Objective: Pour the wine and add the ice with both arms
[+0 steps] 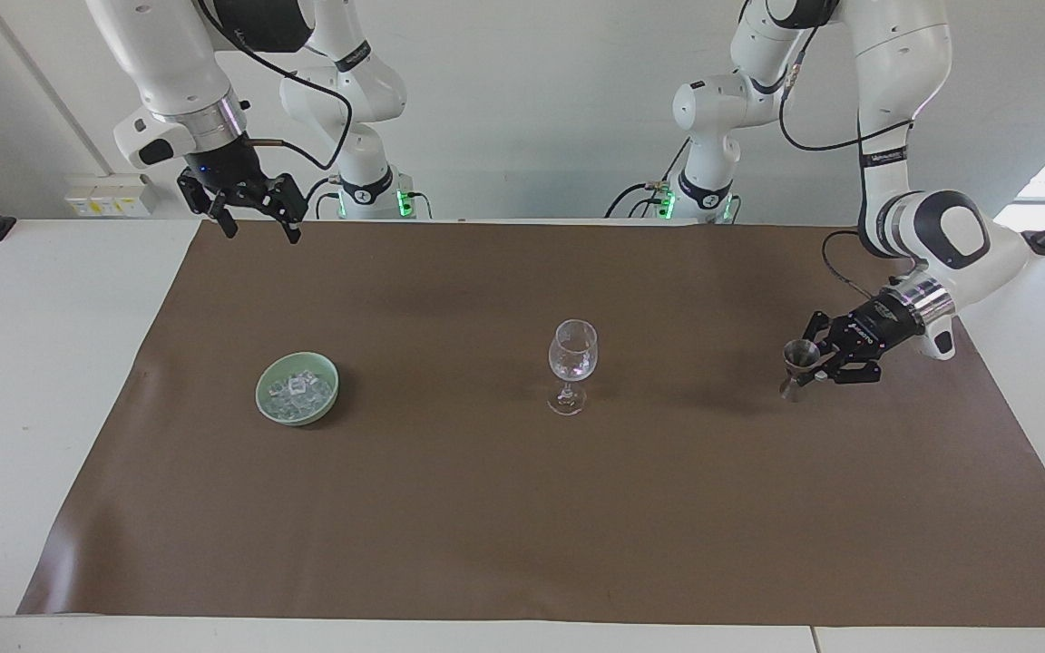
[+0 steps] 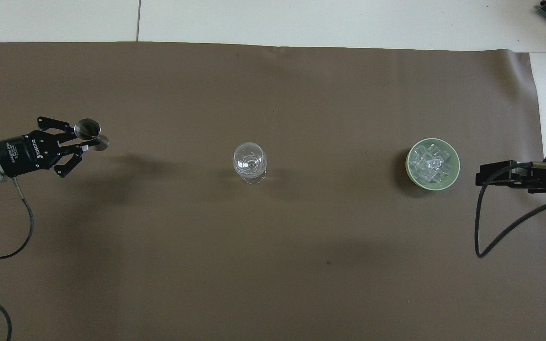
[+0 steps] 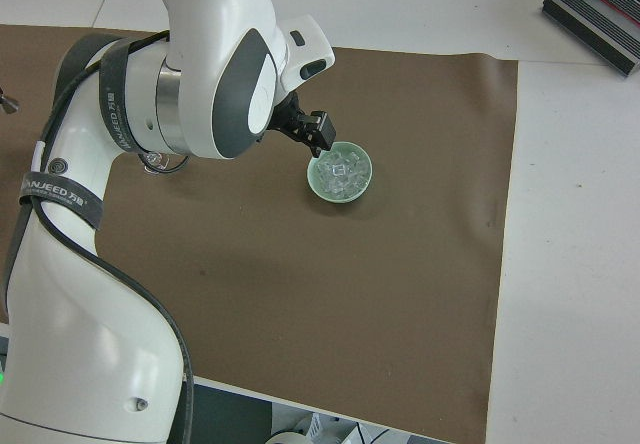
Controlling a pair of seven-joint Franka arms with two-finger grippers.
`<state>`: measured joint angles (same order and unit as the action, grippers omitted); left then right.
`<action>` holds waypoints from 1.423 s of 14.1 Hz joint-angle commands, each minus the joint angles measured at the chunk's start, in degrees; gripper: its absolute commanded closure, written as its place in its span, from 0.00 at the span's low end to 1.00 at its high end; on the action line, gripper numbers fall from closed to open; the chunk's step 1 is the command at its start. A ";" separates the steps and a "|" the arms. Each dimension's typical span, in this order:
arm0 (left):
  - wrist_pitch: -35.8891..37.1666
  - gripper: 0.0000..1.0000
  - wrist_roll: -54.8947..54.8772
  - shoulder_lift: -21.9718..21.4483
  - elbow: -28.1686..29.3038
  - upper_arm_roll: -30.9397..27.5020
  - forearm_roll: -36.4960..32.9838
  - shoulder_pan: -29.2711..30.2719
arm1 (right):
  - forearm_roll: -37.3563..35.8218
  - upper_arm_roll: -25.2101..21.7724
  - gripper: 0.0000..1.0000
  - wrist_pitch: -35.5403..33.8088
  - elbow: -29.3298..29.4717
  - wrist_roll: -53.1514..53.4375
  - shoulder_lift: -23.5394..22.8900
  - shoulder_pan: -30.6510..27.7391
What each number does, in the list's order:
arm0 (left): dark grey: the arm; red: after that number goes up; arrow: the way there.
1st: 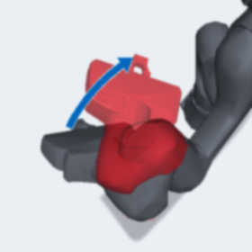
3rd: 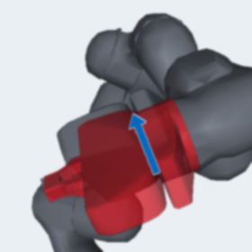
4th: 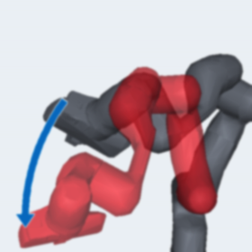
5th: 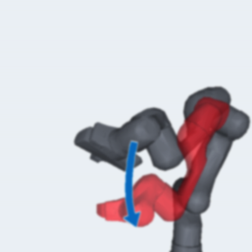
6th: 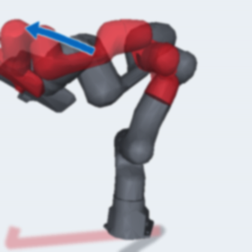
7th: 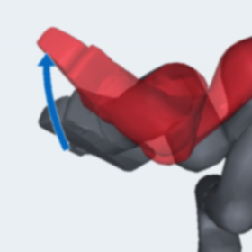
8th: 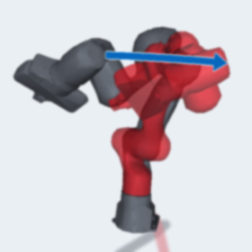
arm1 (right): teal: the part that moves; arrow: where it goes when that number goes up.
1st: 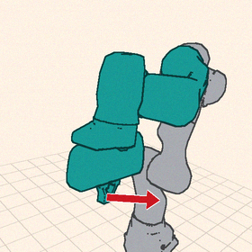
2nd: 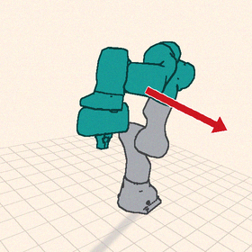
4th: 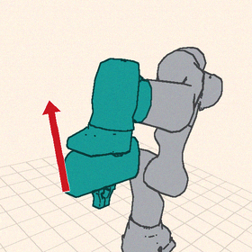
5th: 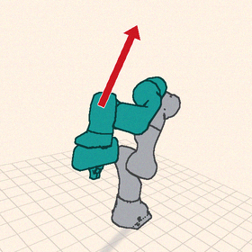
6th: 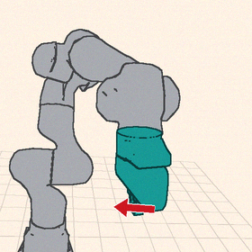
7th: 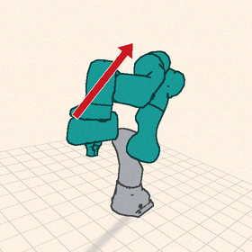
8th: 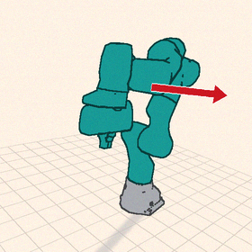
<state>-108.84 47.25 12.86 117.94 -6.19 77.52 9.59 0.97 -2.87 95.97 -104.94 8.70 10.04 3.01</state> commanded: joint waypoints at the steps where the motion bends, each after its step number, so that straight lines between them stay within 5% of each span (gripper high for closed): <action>1: 2.05 1.00 2.22 3.31 -1.58 0.47 4.55 2.97 | 0.70 -0.03 0.00 1.59 -2.99 -1.57 1.65 1.20; 5: 0.91 1.00 6.00 4.98 0.08 0.47 13.94 4.12 | 0.70 -0.03 0.00 2.37 -4.74 -6.48 1.57 1.29; 10: 2.22 1.00 6.27 8.23 0.36 0.74 16.26 6.94 | 0.44 -0.11 0.00 15.81 -12.39 -13.78 2.53 0.77; 20: 7.59 1.00 -6.73 11.22 2.73 0.65 16.26 7.02 | 0.35 -0.29 0.00 13.63 -11.52 -9.32 2.01 -0.02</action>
<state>-102.99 44.22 24.03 119.08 -5.92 92.61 15.86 0.97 -3.52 110.10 -115.61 -2.35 10.92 3.59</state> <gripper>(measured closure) 0.797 0.000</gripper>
